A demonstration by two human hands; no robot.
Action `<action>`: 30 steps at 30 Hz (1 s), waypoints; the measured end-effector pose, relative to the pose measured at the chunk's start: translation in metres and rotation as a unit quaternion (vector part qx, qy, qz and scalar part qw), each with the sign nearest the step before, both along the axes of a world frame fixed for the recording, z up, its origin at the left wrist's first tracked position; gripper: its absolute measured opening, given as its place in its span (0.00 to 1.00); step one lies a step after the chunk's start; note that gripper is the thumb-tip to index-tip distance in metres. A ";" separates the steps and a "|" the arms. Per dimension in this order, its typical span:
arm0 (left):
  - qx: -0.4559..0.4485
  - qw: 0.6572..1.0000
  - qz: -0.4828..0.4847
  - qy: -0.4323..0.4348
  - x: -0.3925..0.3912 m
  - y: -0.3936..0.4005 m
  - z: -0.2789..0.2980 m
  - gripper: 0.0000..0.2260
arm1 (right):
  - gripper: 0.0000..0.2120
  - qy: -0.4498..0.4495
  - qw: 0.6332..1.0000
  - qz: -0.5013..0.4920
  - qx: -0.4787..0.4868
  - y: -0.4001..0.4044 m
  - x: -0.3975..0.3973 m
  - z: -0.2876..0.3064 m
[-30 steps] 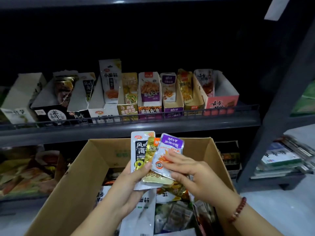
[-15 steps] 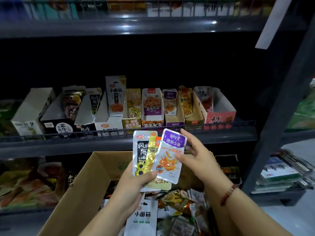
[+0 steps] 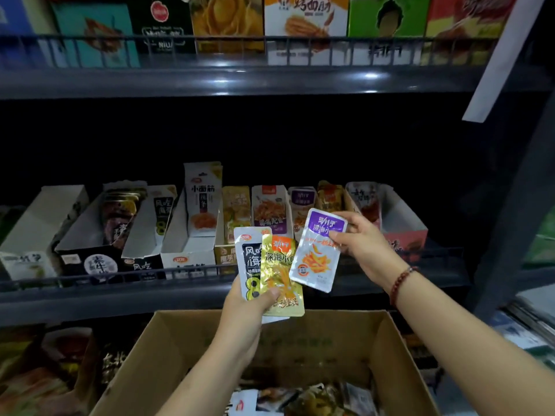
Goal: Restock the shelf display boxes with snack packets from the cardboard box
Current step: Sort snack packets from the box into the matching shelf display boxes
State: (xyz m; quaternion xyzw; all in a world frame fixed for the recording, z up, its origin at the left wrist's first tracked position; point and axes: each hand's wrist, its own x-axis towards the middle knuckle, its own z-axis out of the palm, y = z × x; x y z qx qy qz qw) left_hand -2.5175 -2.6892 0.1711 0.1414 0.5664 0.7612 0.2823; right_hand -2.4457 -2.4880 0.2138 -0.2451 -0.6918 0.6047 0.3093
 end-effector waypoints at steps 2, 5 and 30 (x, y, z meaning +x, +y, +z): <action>0.007 1.000 0.018 0.006 -0.009 0.014 0.005 0.16 | 0.14 0.013 0.999 -0.030 0.023 0.019 -0.014 0.007; 0.023 0.999 0.034 0.012 -0.023 0.032 0.010 0.19 | 0.12 0.035 0.993 -0.076 0.082 0.040 -0.035 0.017; 0.063 0.997 0.035 0.041 -0.071 0.066 0.000 0.17 | 0.12 -0.226 0.896 -0.156 0.348 0.126 -0.169 0.009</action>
